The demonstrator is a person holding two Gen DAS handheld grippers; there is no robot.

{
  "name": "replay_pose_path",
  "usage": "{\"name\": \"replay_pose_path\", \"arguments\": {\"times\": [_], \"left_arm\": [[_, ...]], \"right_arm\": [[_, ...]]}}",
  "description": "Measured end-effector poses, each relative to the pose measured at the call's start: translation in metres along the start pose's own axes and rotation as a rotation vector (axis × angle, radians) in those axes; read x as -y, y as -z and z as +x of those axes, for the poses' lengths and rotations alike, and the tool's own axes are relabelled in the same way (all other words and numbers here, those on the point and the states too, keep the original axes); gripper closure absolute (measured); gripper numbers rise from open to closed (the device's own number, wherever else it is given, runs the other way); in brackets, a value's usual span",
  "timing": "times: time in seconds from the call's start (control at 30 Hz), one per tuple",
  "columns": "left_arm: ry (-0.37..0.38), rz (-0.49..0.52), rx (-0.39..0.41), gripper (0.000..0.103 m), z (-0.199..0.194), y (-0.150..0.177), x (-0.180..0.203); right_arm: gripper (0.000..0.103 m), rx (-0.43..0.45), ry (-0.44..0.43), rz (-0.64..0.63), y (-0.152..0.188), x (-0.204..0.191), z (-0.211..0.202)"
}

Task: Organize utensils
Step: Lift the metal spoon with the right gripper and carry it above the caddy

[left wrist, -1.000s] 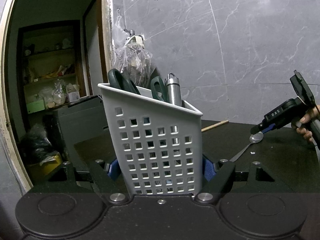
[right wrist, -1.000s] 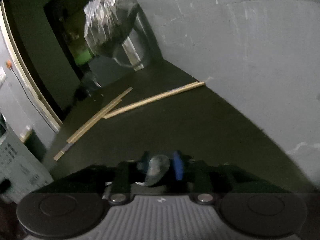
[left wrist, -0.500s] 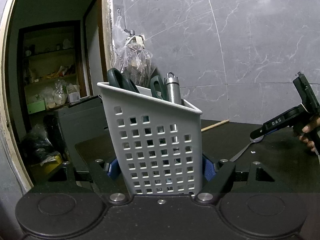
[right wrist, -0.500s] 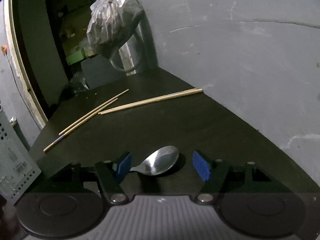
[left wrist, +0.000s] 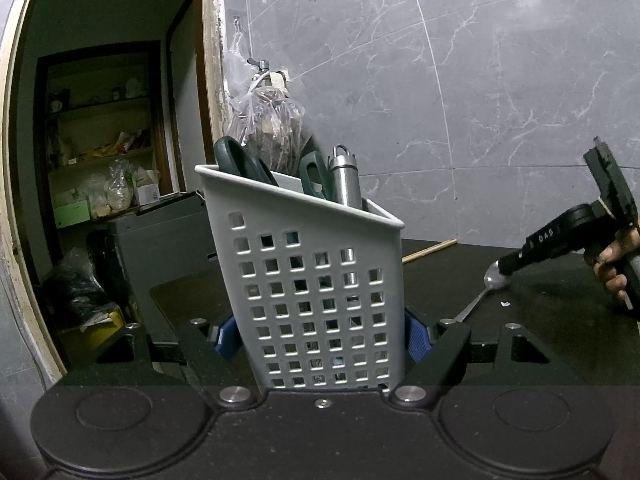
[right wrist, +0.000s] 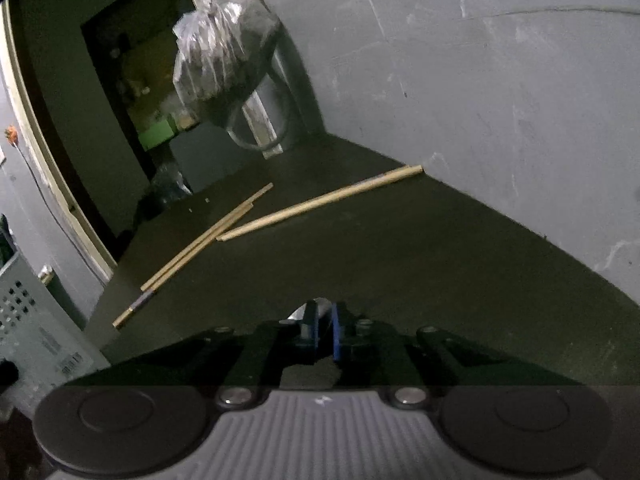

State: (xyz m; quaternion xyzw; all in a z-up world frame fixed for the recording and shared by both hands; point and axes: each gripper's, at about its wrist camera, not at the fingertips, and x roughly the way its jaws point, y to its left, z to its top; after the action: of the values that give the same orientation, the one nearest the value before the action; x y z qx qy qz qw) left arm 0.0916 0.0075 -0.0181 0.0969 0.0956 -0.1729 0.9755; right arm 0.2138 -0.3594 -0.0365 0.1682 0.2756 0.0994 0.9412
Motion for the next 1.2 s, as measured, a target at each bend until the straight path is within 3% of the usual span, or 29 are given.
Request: {"name": "replay_pose_path", "arguments": {"times": [0.2,0.57,0.8,1.2], "left_arm": [[0.0,-0.001,0.0,0.024,0.001,0.0,0.0],[0.001,-0.002,0.0,0.024,0.001,0.0,0.001],[0.007,-0.006,0.0,0.024,0.0,0.0,0.001],[0.008,-0.007,0.0,0.025,0.0,0.0,0.001]], "right_arm": [[0.099,0.119,0.0,-0.145,-0.009,-0.032,-0.024],[0.102,0.328,-0.004,-0.694,0.004,-0.146,-0.067],[0.102,0.352,-0.044,-0.886,0.026,-0.194,-0.077],[0.102,0.315,-0.092,-0.991,0.021,-0.211,-0.067]]}}
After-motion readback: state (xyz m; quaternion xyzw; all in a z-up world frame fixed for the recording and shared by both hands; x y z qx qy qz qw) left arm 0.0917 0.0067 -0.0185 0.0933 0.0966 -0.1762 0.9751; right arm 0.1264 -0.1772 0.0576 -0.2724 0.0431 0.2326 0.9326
